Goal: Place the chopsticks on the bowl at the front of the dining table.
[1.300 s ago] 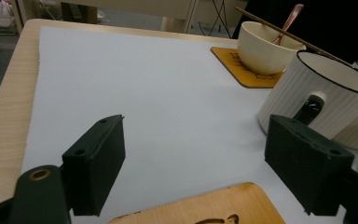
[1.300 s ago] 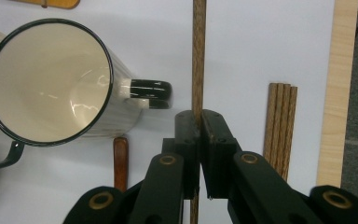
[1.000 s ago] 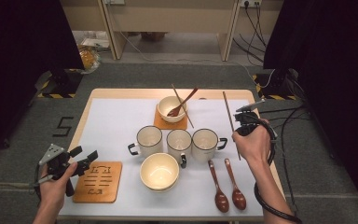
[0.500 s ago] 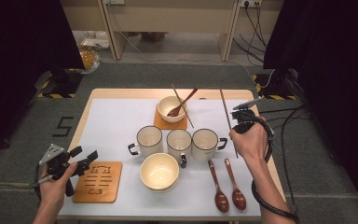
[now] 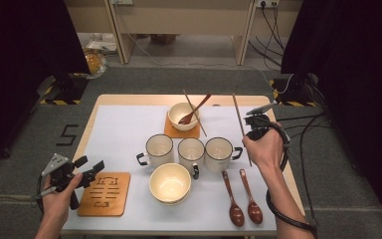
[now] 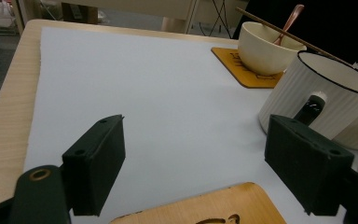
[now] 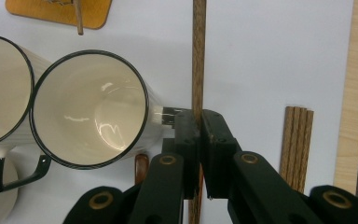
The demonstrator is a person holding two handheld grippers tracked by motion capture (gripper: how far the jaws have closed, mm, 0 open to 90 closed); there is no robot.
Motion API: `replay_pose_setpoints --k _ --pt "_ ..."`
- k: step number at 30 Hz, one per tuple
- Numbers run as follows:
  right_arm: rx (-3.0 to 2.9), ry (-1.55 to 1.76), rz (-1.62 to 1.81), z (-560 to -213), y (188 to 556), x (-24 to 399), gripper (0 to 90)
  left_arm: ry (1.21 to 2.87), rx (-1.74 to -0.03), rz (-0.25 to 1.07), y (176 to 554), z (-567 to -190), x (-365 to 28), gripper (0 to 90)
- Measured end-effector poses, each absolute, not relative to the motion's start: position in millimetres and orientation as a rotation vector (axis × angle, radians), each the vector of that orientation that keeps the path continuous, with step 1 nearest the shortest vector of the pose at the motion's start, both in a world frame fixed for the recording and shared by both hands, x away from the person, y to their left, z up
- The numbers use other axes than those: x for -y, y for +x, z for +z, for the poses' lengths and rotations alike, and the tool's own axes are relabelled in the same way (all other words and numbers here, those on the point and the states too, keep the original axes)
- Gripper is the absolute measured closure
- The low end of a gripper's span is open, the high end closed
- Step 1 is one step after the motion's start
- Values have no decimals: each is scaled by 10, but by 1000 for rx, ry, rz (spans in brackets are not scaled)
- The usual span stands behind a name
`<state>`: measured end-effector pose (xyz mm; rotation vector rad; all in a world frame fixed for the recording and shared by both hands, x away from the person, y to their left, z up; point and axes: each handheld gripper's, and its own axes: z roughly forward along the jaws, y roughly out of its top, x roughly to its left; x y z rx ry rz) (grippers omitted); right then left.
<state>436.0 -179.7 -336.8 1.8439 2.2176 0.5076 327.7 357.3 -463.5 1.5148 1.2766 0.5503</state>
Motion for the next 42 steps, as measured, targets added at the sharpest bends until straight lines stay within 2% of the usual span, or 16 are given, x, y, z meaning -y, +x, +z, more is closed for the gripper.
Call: replay_pose_setpoints --k 42 --pt "-2236 1801 544 -3268 4482 1591 857 1513 -1278 551 3277 -4635 -3582 196"
